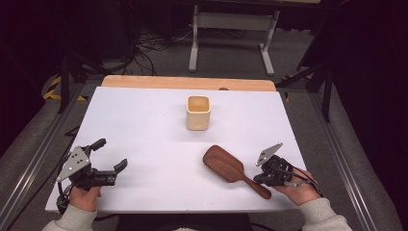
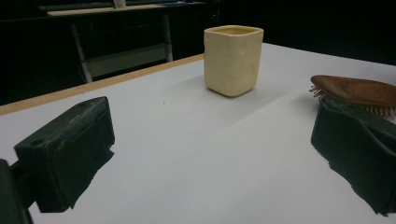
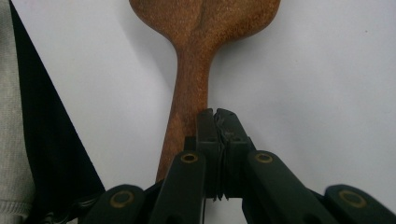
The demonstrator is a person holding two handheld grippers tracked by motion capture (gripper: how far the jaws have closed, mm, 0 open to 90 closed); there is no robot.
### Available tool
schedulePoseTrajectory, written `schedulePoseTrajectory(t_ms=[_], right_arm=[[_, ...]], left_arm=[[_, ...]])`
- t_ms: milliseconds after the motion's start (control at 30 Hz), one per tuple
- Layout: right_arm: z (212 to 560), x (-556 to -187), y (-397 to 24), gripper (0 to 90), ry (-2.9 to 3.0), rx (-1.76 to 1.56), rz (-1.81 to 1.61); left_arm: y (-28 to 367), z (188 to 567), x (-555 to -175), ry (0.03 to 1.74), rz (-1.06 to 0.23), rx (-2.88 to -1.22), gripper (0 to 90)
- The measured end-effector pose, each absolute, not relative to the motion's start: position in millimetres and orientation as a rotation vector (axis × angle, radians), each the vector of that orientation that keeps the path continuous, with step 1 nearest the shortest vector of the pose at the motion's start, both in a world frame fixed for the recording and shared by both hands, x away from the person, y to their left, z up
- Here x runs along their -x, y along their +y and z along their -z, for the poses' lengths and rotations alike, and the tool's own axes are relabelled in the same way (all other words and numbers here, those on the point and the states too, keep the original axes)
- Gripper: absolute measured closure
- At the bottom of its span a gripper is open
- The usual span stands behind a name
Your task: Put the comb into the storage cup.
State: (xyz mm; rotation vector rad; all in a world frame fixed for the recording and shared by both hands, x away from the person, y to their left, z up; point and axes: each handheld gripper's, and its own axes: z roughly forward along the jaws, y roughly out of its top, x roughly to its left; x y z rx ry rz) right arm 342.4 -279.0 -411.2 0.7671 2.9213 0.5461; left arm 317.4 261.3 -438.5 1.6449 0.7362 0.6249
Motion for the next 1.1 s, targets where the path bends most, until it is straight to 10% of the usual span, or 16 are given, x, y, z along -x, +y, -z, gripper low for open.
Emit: schedulePoseTrajectory(t_ms=[333,733,1100], right_arm=[[404,-340,-276,78.3,2.872,-0.768,-0.600],[412,-343,-263,6.2,2.807,-0.803,-0.718],[422,-345,-253,0.0,2.783,-0.786,-0.720]], left_arm=[[262,438,-317,0.738,-0.624,-1.643,0.4],[262,438,-317,0.734,-0.623,-1.642,0.3],[262,438,-317,0.732,-0.624,-1.639,0.3]])
